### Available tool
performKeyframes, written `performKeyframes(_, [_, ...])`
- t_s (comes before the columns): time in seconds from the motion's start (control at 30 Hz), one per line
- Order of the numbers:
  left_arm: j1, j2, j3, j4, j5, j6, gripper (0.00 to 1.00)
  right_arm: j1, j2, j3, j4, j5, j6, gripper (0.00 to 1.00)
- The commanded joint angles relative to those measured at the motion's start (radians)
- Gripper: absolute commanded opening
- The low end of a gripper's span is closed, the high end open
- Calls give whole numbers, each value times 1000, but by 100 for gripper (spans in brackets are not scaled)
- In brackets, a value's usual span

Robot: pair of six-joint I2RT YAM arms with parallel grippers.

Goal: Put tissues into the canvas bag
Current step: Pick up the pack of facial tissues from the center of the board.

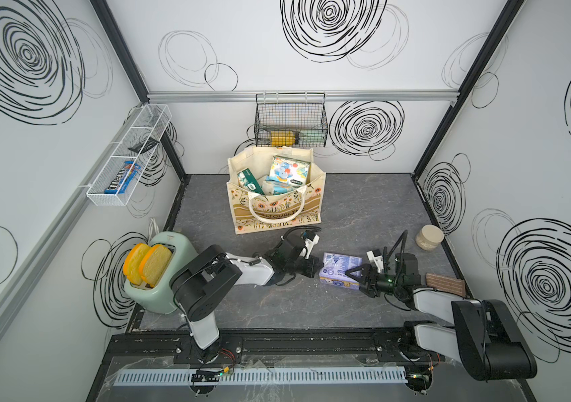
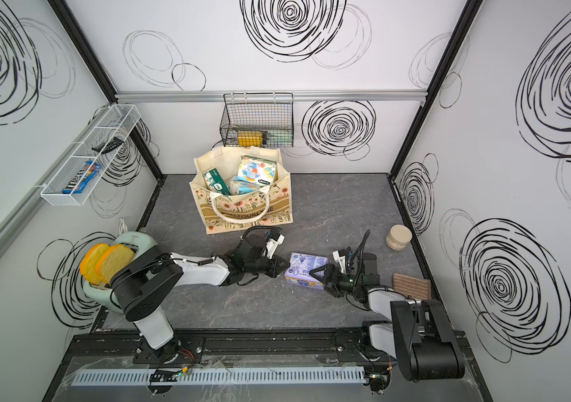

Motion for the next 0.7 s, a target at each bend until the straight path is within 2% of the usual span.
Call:
performKeyframes(0.0, [0,42,-5,-50,-7,9,0,-3,-12,22,8,-20,-33,77])
performKeyframes(0.33, [-15,-41,3,-77,7,1,0,-4,-82,37,-101,35,-97,60])
performKeyframes(0.43, [-15,-75,21,-115,4,8,2,-4,-122,47,-135,45,-100,59])
performKeyframes(0.47, [-12,-89,27,-132,3,13,12,-4,-134,51,-148,47,-101,59])
performKeyframes(0.53, [-7,-154,40,-187,-29,33,45,-4,-160,67,-187,49,-112,58])
performKeyframes(0.57, [-3,-202,45,-221,-52,44,56,-5,-171,75,-206,53,-118,58])
performKeyframes(0.63, [9,-351,64,-317,-107,67,72,-6,-198,96,-239,58,-126,58])
performKeyframes(0.67, [15,-425,79,-360,-125,76,75,-7,-211,105,-247,56,-126,58])
